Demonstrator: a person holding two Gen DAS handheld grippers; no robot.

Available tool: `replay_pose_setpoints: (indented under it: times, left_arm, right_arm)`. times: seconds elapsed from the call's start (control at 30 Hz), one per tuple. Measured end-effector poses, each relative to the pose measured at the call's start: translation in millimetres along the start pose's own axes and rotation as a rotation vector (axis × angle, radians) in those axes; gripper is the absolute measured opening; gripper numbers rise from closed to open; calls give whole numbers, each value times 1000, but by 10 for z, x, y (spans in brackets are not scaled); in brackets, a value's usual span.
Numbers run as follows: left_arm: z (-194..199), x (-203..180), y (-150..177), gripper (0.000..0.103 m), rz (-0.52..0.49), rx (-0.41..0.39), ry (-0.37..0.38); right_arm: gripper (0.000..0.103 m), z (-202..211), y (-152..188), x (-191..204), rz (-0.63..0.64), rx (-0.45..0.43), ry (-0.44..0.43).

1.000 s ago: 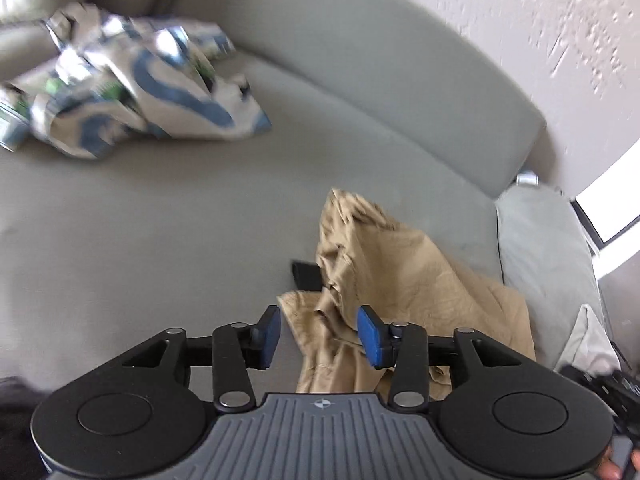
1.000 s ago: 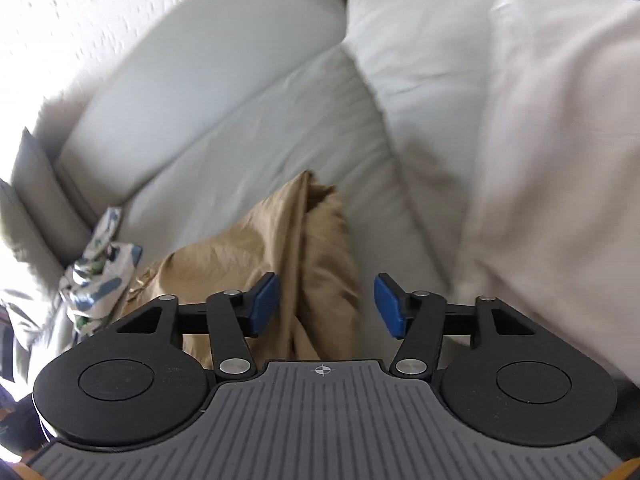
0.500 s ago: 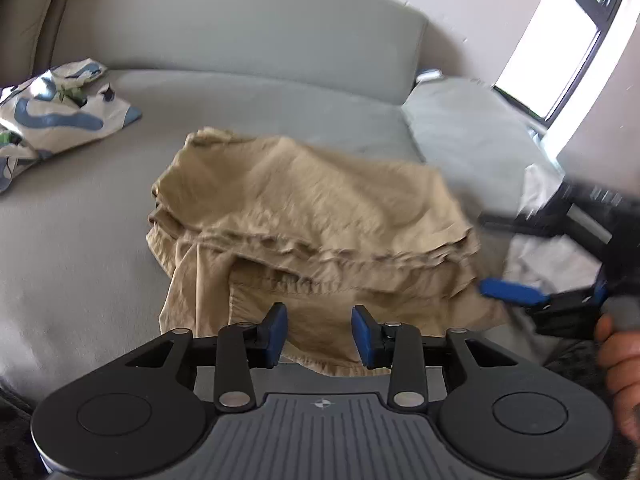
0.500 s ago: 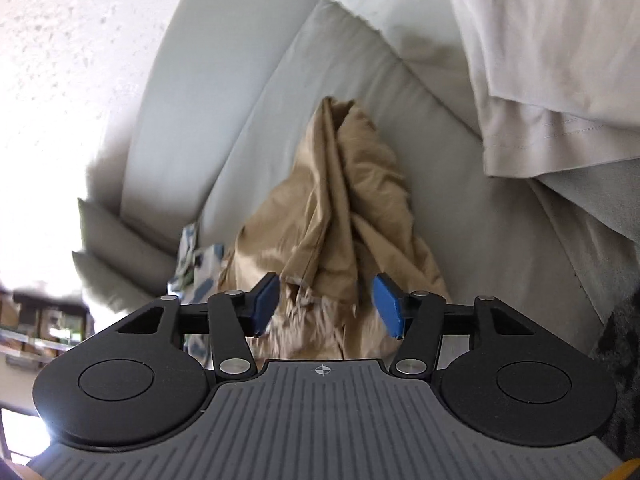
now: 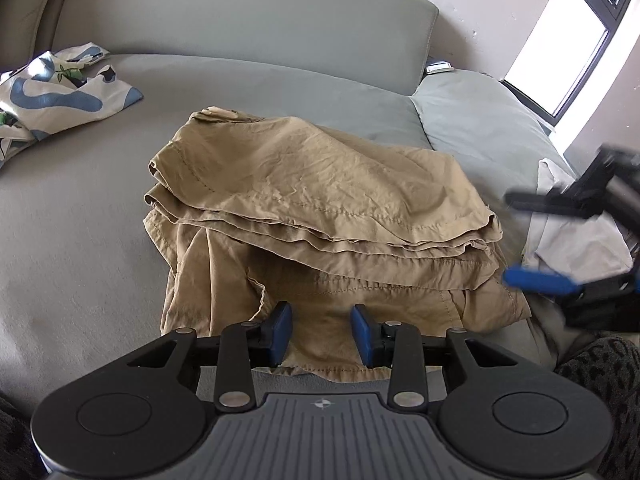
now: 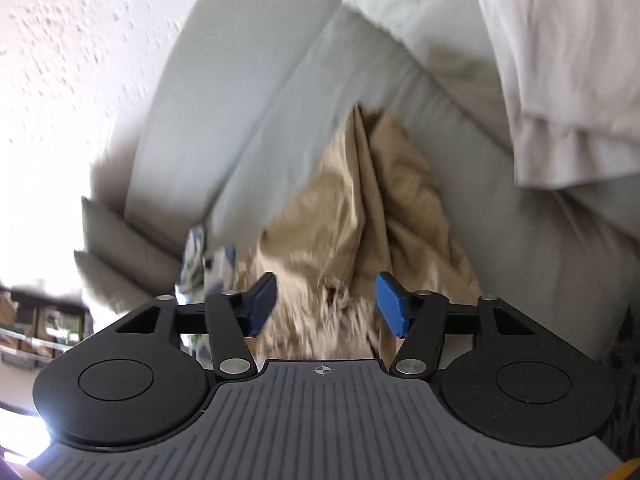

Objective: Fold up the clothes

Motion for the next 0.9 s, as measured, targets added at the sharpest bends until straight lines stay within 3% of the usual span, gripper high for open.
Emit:
replay_pose_setpoints:
  times: [0.3, 0.37, 0.43, 0.47, 0.5, 0.57, 0.63, 0.73, 0.83, 0.9]
  left_arm:
    - [-6, -32, -8, 35, -18, 15, -28]
    - [-4, -30, -3, 35, -20, 13, -29]
    - [-6, -25, 2, 35, -21, 10, -27]
    - [-7, -23, 5, 35, -20, 9, -25]
    - [-9, -23, 9, 35, -20, 8, -25]
    - [-11, -27, 15, 35, -20, 8, -27]
    - [-12, -30, 18, 35, -19, 8, -28]
    - [-9, -23, 18, 35, -12, 8, -24]
    - [-9, -33, 17, 35, -17, 7, -30]
    - [-9, -43, 20, 35, -23, 6, -37]
  right_arm:
    - [64, -212, -39, 76, 1, -2, 53]
    - [58, -259, -48, 93, 1, -3, 64]
    - [39, -306, -56, 110, 2, -3, 76]
    - [39, -330, -61, 119, 2, -3, 82]
    - [40, -353, -65, 127, 2, -4, 88]
    - [51, -275, -72, 163, 0, -17, 73]
    - [75, -203, -97, 159, -32, -28, 59]
    - [77, -220, -123, -23, -158, -19, 45]
    - [65, -349, -109, -140, -237, 25, 42]
    - [65, -422, -85, -167, -255, 36, 59]
Point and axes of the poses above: each gripper's, at about its wrist camera, not at the fingertips, and z roughly against the way its jaws point, x to its left, y to its underside, the point moved 6 cm from there along -z, roughly the way its jaws point, and after that the axes turned 7 degrees about x, right-handed, at the moved point
